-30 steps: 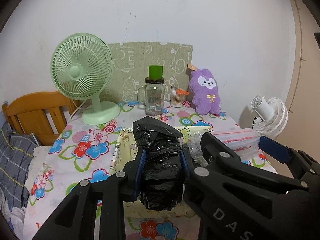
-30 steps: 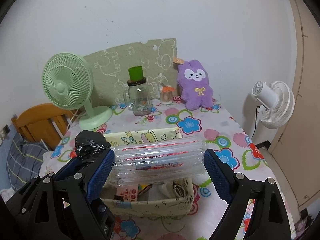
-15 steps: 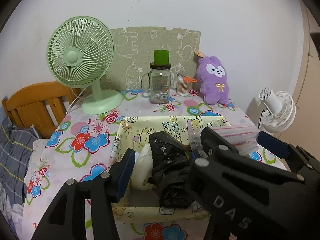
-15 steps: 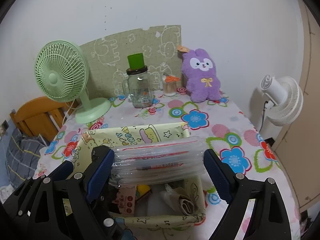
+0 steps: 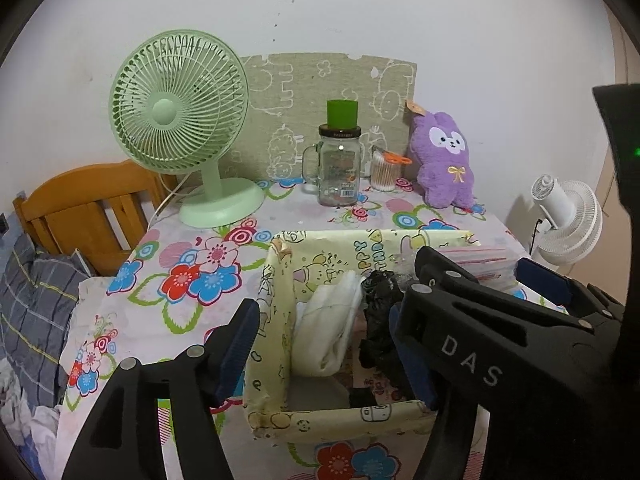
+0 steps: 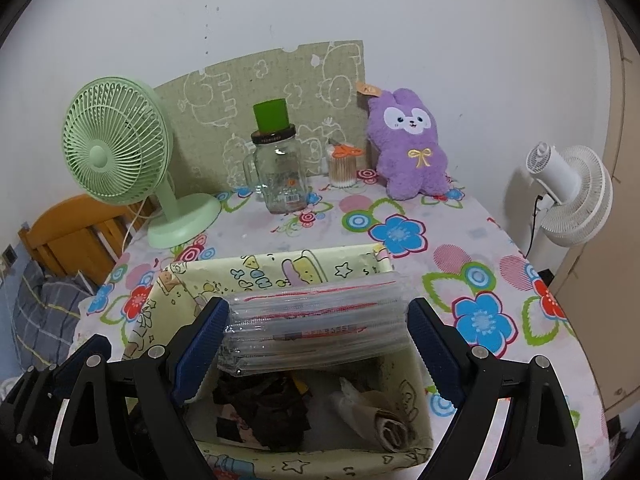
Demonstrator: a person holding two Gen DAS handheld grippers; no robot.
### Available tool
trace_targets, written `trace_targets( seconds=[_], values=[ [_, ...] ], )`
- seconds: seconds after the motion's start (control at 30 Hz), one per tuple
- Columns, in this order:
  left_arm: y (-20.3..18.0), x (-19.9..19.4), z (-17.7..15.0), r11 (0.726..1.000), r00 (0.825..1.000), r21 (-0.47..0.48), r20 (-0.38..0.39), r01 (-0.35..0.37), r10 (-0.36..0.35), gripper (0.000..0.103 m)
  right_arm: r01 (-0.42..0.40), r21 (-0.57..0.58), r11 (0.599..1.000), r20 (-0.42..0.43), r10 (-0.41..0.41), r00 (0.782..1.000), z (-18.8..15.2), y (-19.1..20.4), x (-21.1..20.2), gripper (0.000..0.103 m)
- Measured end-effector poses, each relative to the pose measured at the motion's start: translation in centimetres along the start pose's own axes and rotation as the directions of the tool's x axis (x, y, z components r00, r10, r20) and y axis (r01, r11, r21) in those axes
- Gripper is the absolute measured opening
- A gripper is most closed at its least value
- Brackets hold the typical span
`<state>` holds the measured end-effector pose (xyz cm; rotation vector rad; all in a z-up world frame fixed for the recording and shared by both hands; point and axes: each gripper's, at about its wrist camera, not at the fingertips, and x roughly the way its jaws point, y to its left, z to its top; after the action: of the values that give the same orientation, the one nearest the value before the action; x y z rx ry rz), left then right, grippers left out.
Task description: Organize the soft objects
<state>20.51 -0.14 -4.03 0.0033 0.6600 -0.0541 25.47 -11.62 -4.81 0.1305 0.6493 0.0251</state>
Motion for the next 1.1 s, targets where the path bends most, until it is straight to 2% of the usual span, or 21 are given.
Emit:
trace_targets(
  seconds=[0.2,0.37,1.1],
  values=[
    [0.0,0.8,-0.3,1.0,1.0,0.009,-0.017,-0.012,0.013,0.078,-0.066,-0.035,0.997,-0.025,0.065,0.998,-0.2,1.0,0.5,0.093],
    [0.0,1.3,-0.5,1.0,1.0,0.006,-0.019,-0.019,0.019,0.081,-0.077,-0.1,0.992,-0.005,0.077,0.997,-0.7,2.1,0.2,0.103],
    [-1.3,-0.5,-0.7,0.999,0.999,0.035,0.023,-0.036,0.035,0.089,-0.019,-0.062,0.998,0.005,0.019,1.0,-1.3,0.2,-2.8,0.103]
  ],
)
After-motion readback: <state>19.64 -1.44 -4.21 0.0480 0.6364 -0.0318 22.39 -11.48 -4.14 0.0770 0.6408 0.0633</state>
